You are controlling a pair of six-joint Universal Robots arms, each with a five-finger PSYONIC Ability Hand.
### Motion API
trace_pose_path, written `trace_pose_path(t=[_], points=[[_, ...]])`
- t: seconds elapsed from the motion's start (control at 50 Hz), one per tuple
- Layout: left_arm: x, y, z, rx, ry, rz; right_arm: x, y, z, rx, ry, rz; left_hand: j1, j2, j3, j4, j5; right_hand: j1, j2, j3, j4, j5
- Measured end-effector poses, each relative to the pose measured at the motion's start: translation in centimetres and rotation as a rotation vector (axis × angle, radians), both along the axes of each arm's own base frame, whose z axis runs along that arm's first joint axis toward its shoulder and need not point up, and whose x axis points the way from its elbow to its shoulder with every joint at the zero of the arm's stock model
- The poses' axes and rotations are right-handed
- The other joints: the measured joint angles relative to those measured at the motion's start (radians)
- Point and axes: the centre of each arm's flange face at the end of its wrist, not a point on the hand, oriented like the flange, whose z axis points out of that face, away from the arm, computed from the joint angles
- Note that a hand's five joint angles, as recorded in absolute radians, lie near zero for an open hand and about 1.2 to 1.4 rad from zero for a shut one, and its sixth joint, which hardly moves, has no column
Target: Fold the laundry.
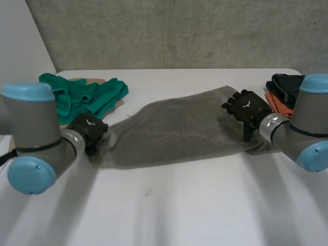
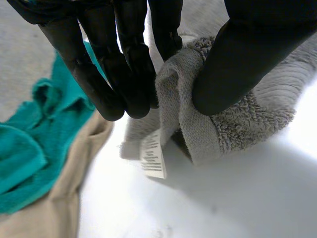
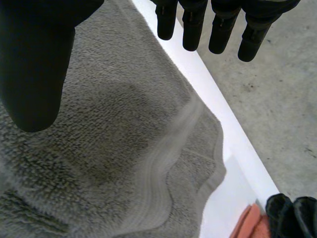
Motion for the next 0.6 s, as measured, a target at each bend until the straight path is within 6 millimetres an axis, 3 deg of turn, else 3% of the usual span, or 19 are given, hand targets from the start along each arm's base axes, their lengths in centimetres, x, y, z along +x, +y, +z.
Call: trace_pose_path(t=[0.12,0.26,0.32,0.6], points=[[0.4,0.1,5.7,-0.087,0.135,0.067,-0.6,-0.3,1.4,-0.013,-0.029,-0.030,0.000,0.000,0.000,0.000,0.000,0.000,0.000,0.000,0.000,0.000],[0.4,2.4,13.4,-0.192,0.348,0.085,-1.4,0.2,2.4,0.030,-0.058,-0.053,0.000,0.000,0.000,0.000,0.000,0.000,0.007,0.010,0.009,0.010],[0.3,3.2,15.7,-0.218,0.418,0.072,-1.8,0.5,2.2,0.074,-0.056,-0.060,0.000,0.001,0.000,0.000,0.000,0.019,0.036,0.036,0.035,0.034],[-1.2,5.2,22.3,-0.294,0.572,0.009,-1.6,2.5,-1.6,0.289,-0.128,-0.112,0.000,0.003,0.003,0.003,0.000,0.130,0.107,0.126,0.125,0.128]])
